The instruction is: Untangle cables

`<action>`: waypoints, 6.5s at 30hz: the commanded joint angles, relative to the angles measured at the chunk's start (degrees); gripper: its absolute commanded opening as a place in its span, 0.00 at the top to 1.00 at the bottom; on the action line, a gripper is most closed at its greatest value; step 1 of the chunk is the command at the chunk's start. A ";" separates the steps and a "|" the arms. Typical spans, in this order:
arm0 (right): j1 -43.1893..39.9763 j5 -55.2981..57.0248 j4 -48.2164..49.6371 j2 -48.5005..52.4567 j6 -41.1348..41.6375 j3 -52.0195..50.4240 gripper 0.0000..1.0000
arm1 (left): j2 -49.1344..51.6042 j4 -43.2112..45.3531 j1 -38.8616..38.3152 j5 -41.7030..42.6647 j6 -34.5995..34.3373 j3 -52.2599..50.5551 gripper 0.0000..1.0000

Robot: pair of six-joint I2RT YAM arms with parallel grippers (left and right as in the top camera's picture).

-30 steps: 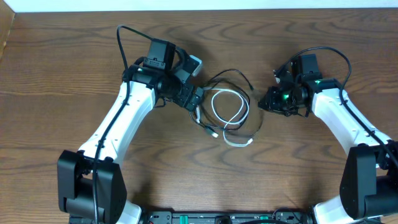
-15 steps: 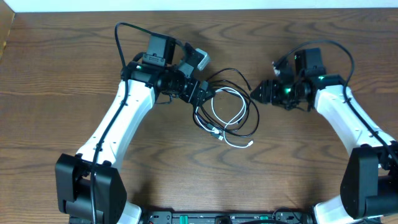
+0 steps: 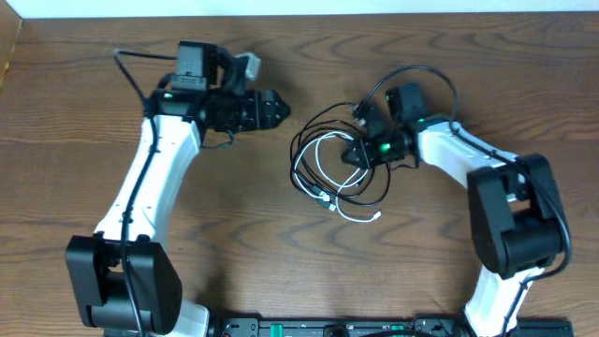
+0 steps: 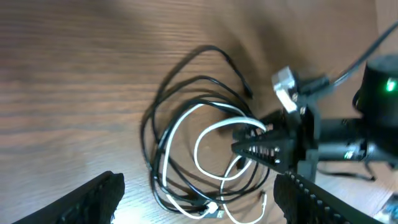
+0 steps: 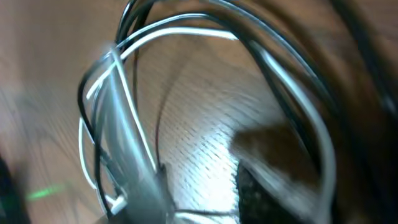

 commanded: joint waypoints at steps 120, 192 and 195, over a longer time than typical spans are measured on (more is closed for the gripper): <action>-32.81 -2.82 -61.92 12.35 -17.99 63.52 0.01 | -0.59 -6.10 0.48 -14.84 6.58 -1.31 0.02; 8.68 19.98 -52.96 12.22 5.49 112.15 0.99 | -0.59 -11.67 7.87 -5.42 8.09 -1.29 0.02; 7.19 22.64 -42.95 10.16 9.20 112.06 0.99 | -0.59 -11.41 7.87 -5.42 8.09 -1.29 0.02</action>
